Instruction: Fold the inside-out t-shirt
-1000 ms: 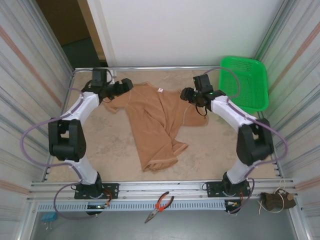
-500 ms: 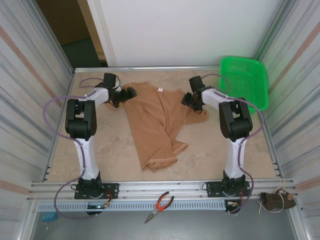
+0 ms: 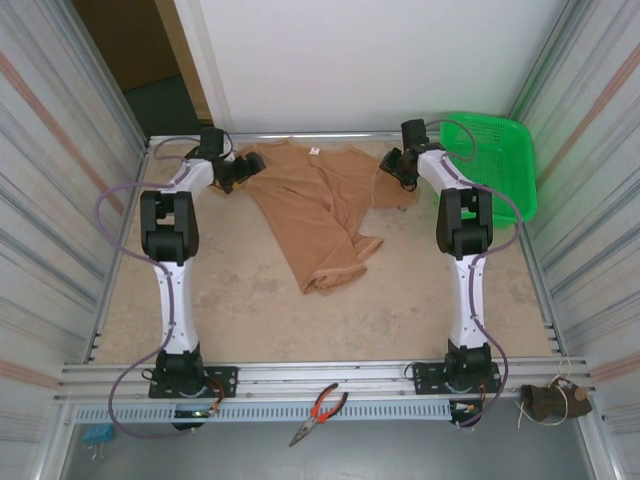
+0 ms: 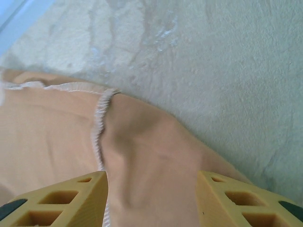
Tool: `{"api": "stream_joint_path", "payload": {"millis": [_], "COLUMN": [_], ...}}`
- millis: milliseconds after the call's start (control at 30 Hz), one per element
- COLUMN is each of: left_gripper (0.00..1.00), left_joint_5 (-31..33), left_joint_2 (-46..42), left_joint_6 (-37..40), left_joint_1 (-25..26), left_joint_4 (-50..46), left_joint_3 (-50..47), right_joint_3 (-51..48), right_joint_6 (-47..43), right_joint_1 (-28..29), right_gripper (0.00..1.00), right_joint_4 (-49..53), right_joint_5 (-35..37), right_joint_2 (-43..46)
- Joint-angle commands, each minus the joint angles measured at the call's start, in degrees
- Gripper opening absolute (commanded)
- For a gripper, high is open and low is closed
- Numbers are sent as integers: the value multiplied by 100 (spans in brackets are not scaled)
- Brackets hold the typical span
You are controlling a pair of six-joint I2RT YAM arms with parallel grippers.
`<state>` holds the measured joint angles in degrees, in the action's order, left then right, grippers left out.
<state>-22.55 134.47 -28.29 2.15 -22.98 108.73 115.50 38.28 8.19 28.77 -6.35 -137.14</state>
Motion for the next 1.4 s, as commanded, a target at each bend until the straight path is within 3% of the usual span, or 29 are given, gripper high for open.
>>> {"api": "stream_joint_path", "payload": {"millis": [0, 233, 433, 667, 1000, 1167, 1200, 1267, 1367], "left_gripper": [90, 91, 90, 87, 75, 60, 52, 31, 0], "left_joint_5": [-195, -543, 87, 884, 706, 582, 560, 490, 554], "left_joint_2": [-1054, -3680, -4848, -4635, -3721, -3417, -3392, -3384, -3515], "left_joint_6": [113, -255, -429, -425, -403, -422, -428, -435, -397], "left_joint_1": [28, 977, 2406, 3328, 3494, 3535, 3547, 3549, 3549], "left_joint_4": [-215, -144, -139, -71, 377, 629, 690, 800, 727], "left_joint_3": [-432, -3316, -4861, -5152, -4879, -4878, -4902, -4952, -4993], "right_joint_3": [-843, -4085, -5384, -5663, -5649, -5565, -5565, -5591, -5663], "right_joint_6": [-224, 36, 223, 368, 513, 601, 610, 620, 621], "right_joint_1": [204, 397, 653, 950, 1053, 1062, 1071, 1072, 1052], "right_gripper": [51, 60, 63, 62, 61, 54, 50, 36, 4], "right_joint_4": [-41, -857, -1334, -1562, -1670, -1710, -1717, -1743, -1761], "right_joint_5": [-270, -427, -682, -768, -705, -797, -806, -841, -876], "right_joint_2": [1278, 3313, 3624, 3472, 3138, 2934, 2924, 2925, 2993]}}
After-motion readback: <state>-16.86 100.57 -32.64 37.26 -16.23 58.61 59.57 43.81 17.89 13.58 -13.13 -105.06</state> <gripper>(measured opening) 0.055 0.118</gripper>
